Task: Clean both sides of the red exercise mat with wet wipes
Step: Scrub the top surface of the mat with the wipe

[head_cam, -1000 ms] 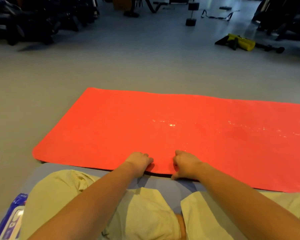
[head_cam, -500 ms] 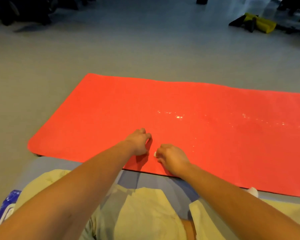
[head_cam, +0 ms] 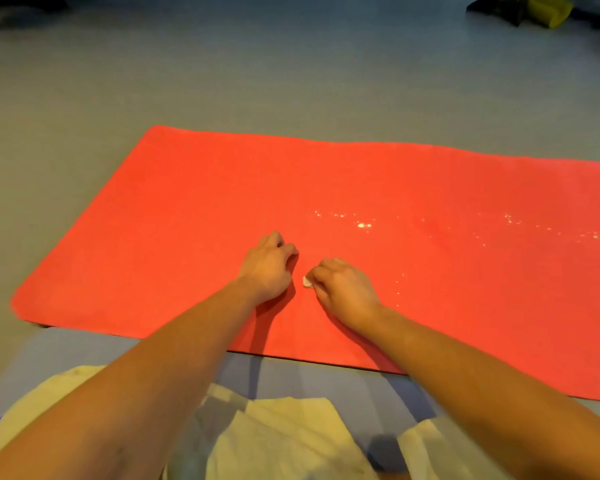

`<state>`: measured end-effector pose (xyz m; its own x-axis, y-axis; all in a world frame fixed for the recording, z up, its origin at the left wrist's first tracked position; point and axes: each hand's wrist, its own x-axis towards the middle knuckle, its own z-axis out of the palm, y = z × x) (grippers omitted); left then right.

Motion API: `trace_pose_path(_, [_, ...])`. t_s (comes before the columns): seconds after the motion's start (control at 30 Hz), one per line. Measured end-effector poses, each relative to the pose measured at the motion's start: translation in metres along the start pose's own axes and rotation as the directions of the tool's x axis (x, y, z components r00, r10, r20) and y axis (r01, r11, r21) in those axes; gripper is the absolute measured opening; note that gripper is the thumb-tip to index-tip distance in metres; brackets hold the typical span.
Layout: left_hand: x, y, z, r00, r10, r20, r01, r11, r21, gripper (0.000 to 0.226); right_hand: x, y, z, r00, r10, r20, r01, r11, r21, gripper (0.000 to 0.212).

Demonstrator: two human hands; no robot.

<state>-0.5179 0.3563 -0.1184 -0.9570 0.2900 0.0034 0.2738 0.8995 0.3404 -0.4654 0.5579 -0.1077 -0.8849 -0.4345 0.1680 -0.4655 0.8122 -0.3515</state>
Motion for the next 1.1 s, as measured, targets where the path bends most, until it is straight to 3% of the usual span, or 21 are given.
trace_pose_path(0.1, [-0.004, -0.007, 0.001, 0.997, 0.026, -0.072, -0.026, 1.0, 0.002, 0.028, 0.0, -0.012, 0.007, 0.998, 0.057, -0.007, -0.057, 0.998, 0.013, 0.016])
trace_pose_path(0.2, [-0.008, -0.012, 0.002, 0.994, 0.027, -0.107, -0.031, 0.999, -0.039, 0.047, -0.036, -0.03, 0.013, 0.987, -0.145, 0.07, 0.144, 0.989, 0.015, 0.012])
trace_pose_path(0.37, [-0.017, -0.01, 0.015, 0.981, -0.001, -0.196, -0.016, 0.996, -0.084, 0.053, -0.044, -0.026, 0.005, 0.913, -0.371, 0.169, 0.352, 0.926, 0.133, 0.013])
trace_pose_path(0.57, [-0.015, -0.012, 0.019, 0.971, -0.005, -0.239, -0.022, 0.994, -0.108, 0.05, 0.041, 0.007, 0.008, 0.992, -0.107, 0.066, 0.105, 0.994, 0.036, 0.017])
trace_pose_path(0.67, [-0.001, -0.013, 0.012, 0.972, 0.007, -0.237, -0.024, 0.997, -0.067, 0.033, 0.048, -0.002, 0.008, 0.999, 0.013, 0.03, -0.014, 0.999, 0.05, 0.019])
trace_pose_path(0.77, [0.012, -0.017, 0.009, 0.972, 0.029, -0.234, -0.03, 1.0, -0.004, 0.037, 0.014, -0.019, 0.012, 0.991, -0.105, 0.08, 0.098, 0.992, 0.082, 0.014])
trace_pose_path(0.83, [0.014, -0.019, 0.012, 0.967, 0.048, -0.249, -0.047, 0.999, 0.01, 0.049, -0.014, -0.027, 0.006, 0.96, -0.25, 0.13, 0.233, 0.964, 0.129, 0.01])
trace_pose_path(0.93, [0.014, -0.019, 0.02, 0.958, 0.054, -0.283, -0.052, 0.999, 0.012, 0.048, -0.012, -0.016, 0.001, 0.915, -0.362, 0.179, 0.342, 0.93, 0.132, 0.012])
trace_pose_path(1.03, [0.015, -0.018, 0.022, 0.961, 0.045, -0.272, -0.043, 0.999, 0.015, 0.041, 0.034, 0.01, 0.005, 0.951, -0.288, 0.113, 0.286, 0.958, 0.037, 0.013])
trace_pose_path(1.1, [0.014, -0.019, 0.024, 0.963, 0.037, -0.265, -0.033, 0.999, 0.021, 0.037, 0.074, 0.028, 0.007, 0.987, -0.158, 0.027, 0.159, 0.985, -0.064, 0.012])
